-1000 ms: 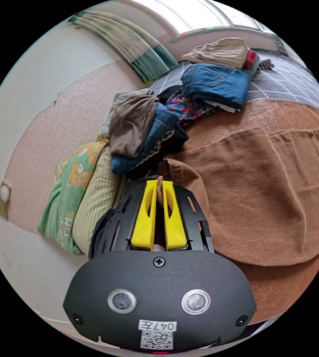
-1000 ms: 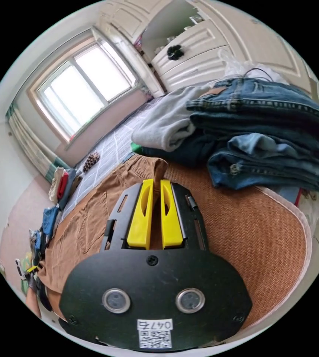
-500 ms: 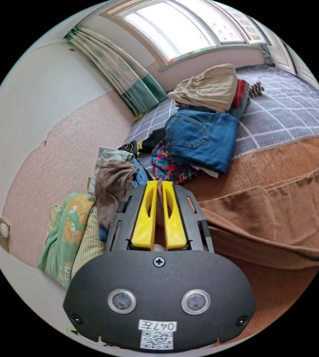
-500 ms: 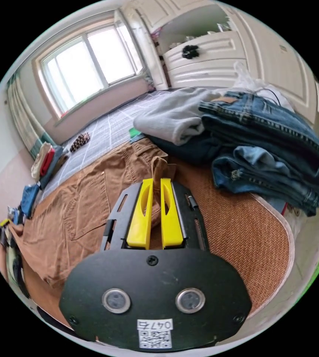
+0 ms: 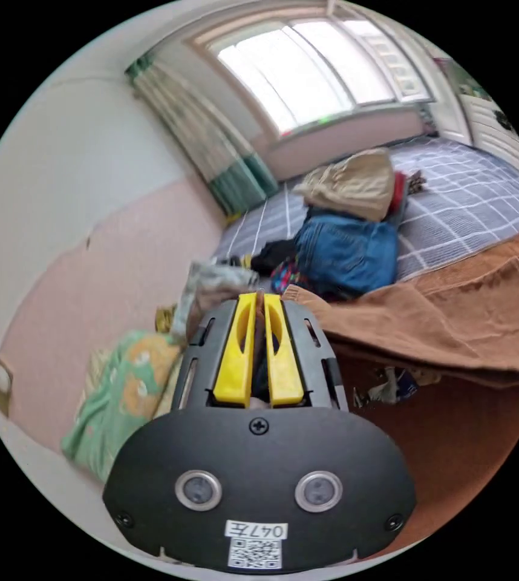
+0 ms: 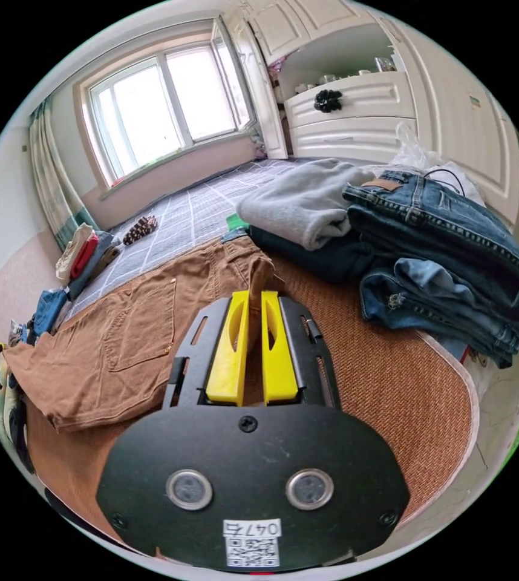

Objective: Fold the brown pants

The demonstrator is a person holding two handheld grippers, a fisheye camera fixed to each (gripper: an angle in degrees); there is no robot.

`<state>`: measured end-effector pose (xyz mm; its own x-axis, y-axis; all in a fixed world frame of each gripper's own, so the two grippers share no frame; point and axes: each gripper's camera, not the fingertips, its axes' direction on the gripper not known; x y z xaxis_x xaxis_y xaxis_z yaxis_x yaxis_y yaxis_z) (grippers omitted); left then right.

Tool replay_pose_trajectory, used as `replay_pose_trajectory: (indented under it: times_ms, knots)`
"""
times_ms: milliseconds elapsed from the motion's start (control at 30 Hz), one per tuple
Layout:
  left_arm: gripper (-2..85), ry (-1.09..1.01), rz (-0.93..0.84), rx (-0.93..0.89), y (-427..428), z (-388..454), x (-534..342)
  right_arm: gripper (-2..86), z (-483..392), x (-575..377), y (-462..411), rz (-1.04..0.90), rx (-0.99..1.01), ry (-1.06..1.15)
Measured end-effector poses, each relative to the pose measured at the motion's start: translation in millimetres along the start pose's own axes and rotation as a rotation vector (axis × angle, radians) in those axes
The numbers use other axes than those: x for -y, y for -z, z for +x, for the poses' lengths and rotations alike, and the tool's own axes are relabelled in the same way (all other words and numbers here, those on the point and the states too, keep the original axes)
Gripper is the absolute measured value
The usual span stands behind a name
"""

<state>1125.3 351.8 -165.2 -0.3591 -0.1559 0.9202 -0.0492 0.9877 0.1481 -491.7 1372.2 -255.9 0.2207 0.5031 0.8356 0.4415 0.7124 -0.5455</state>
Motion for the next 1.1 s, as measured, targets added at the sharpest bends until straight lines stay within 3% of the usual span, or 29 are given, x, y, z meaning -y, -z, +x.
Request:
replay_pose_trajectory:
  times_ms: [167,367,500,567,633,767,900,1100]
  knots:
    - [-0.5,0.136,-0.247,0.05,-94,5,-82,0.1,-18,21,-32,-0.055,-0.013,0.08]
    - [1.5,0.185,-0.279,0.069,-106,10,-100,0.4,-42,56,-59,-0.08,-0.118,0.195]
    - [5.5,0.213,-0.273,-0.002,-92,-8,-114,4.3,-7,90,-75,-0.169,-0.022,0.114]
    - [6.6,0.25,-0.212,-0.117,-66,-20,-142,8.7,6,99,-71,-0.183,-0.059,0.116]
    - [6.2,0.234,-0.224,-0.251,-48,-13,-171,10.5,5,113,-42,-0.058,-0.087,0.183]
    - [4.0,0.084,-0.23,-0.488,1,69,-254,9.5,-36,157,-46,-0.013,0.042,0.399]
    - [1.4,0.094,-0.209,-0.599,19,134,-302,9.6,-81,226,-123,-0.119,0.104,0.472]
    - [-0.8,0.136,-0.265,-0.704,-19,190,-345,8.4,-88,290,-234,-0.284,0.045,0.337]
